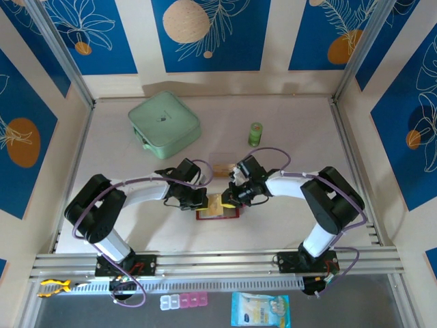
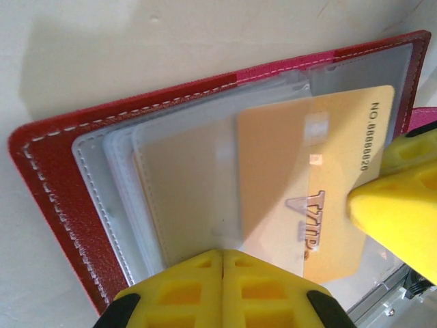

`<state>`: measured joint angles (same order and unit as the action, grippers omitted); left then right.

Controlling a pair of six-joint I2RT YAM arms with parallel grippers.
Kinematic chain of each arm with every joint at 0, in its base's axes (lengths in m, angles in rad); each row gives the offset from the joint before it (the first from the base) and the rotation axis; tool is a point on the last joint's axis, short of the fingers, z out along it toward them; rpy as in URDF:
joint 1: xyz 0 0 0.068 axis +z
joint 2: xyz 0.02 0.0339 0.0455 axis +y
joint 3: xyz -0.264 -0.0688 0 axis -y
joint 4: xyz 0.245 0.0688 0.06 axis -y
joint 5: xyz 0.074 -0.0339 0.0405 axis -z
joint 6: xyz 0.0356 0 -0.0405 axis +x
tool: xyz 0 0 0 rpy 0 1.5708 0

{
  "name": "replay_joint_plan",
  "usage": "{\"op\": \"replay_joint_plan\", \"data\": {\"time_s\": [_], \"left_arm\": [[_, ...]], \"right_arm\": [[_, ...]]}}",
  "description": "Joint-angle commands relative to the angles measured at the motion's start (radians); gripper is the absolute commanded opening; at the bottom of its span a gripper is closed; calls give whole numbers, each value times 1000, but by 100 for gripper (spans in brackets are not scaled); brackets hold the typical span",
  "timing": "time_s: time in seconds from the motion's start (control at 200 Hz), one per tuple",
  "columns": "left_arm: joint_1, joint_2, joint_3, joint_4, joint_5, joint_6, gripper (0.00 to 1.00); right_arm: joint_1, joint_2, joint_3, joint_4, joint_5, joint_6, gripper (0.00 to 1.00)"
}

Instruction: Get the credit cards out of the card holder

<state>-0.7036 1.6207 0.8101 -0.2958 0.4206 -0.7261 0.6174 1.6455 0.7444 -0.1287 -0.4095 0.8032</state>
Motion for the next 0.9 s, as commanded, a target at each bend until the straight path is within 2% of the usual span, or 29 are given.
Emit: {"op": "replay_joint_plan", "data": {"time_s": [0.0,0.265,0.71,0.895], "left_arm": [[-7,11,-22,-40,-26,13,0],[-7,15,-16,-39,-22,11,0],[-7,11,-23,-35,-22,10,0],[-7,11,-26,-30,-22,9,0]], "right_arm": [[-13,-43,23,-148,54,-71,9],[-24,-84,71,-274,106,-135,9],[-4,-57,126,-313,118,-157,9],[9,-59,120,-285,105,-122,13]]}}
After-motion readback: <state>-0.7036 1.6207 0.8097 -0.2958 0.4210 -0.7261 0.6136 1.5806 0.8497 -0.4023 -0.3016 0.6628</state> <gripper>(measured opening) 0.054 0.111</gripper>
